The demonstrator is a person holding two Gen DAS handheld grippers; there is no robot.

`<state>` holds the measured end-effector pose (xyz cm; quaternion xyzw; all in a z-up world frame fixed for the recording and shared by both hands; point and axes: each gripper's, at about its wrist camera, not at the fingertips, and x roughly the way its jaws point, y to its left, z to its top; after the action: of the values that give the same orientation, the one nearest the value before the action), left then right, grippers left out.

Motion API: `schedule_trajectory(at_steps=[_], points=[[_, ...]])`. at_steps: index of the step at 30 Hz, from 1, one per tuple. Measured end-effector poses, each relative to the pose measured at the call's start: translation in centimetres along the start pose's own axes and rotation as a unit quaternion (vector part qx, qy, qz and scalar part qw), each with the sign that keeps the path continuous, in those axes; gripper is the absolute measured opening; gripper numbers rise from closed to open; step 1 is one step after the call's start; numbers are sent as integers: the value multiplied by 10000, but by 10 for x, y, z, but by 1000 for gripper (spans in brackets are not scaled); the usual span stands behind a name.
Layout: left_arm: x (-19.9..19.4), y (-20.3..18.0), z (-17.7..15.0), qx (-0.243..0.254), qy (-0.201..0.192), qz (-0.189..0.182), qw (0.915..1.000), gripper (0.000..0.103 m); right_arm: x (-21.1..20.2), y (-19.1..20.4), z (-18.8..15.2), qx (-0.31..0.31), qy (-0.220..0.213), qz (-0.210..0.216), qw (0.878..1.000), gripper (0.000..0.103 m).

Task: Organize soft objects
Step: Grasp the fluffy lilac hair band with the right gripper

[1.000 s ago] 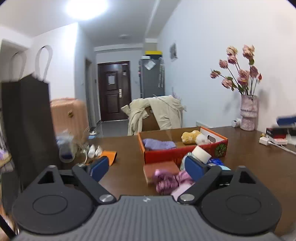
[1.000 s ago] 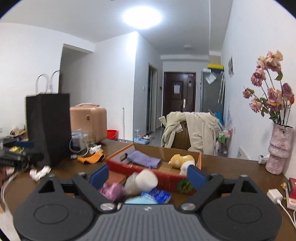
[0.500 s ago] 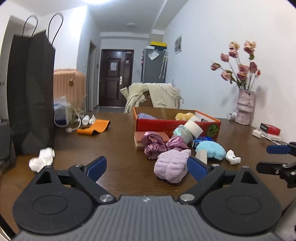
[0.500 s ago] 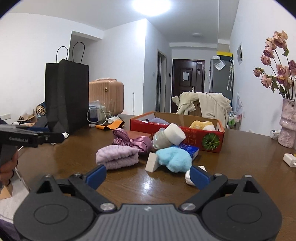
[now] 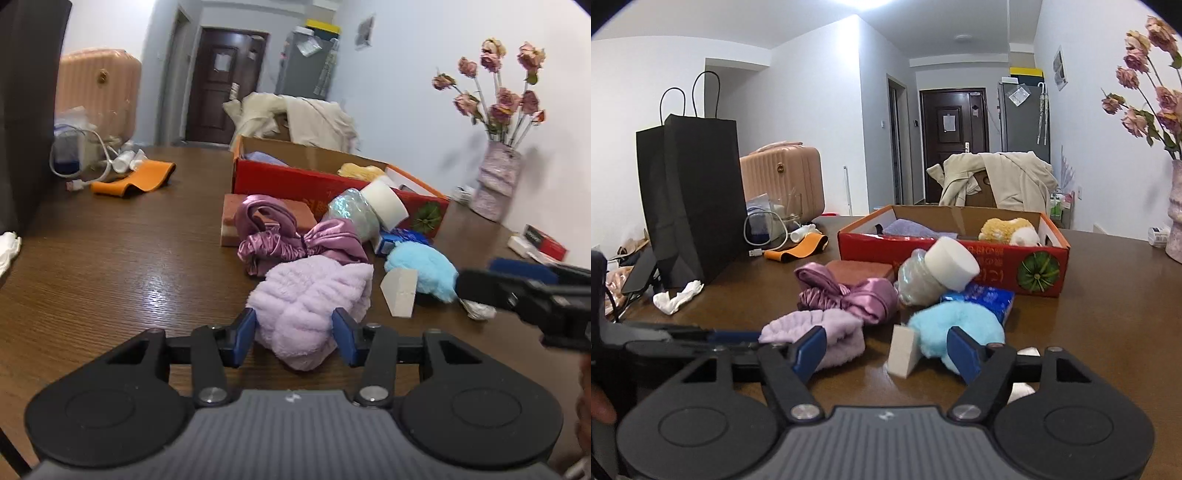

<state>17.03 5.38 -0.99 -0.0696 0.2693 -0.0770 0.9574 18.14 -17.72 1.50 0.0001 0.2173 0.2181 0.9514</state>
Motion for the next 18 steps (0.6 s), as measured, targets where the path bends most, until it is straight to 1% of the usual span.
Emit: schedule_trajectory(at_steps=[2, 4, 5, 6, 7, 8, 9, 11, 13, 14, 15, 16, 18], points=[[-7, 14, -1, 30, -103, 190, 9998, 50, 7, 2, 5, 21, 14, 79, 10000, 72], [-12, 28, 0, -17, -128, 131, 9998, 50, 19, 5, 9, 171, 107, 280, 9994, 71], [-14, 34, 1, -128, -143, 71, 9998, 50, 25, 6, 11, 247, 153, 393, 9988, 68], [-16, 41, 2, -301, -154, -127, 9993, 52, 35, 8, 13, 365, 245, 506, 9977, 66], [-15, 46, 5, -443, -118, -323, 9984, 54, 43, 10, 15, 483, 364, 551, 9967, 60], [-15, 51, 8, -583, -103, -478, 9971, 54, 52, 12, 16, 618, 483, 601, 9951, 56], [-14, 57, 11, -769, -103, -613, 9951, 54, 60, 13, 17, 785, 570, 675, 9930, 54], [-6, 65, 18, -1063, -4, -742, 9916, 54, 74, 13, 17, 1026, 681, 682, 9900, 48], [7, 73, 25, -1361, 113, -887, 9866, 54, 90, 14, 15, 1225, 828, 541, 9875, 43], [14, 75, 26, -1439, 220, -915, 9851, 53, 97, 16, 13, 1303, 896, 512, 9861, 40], [20, 75, 26, -1456, 378, -932, 9842, 48, 101, 17, 10, 1343, 961, 498, 9850, 38], [23, 74, 26, -1399, 459, -979, 9843, 45, 103, 20, 8, 1361, 986, 481, 9846, 38], [25, 72, 23, -1299, 604, -988, 9847, 41, 103, 24, 4, 1356, 999, 472, 9846, 37]])
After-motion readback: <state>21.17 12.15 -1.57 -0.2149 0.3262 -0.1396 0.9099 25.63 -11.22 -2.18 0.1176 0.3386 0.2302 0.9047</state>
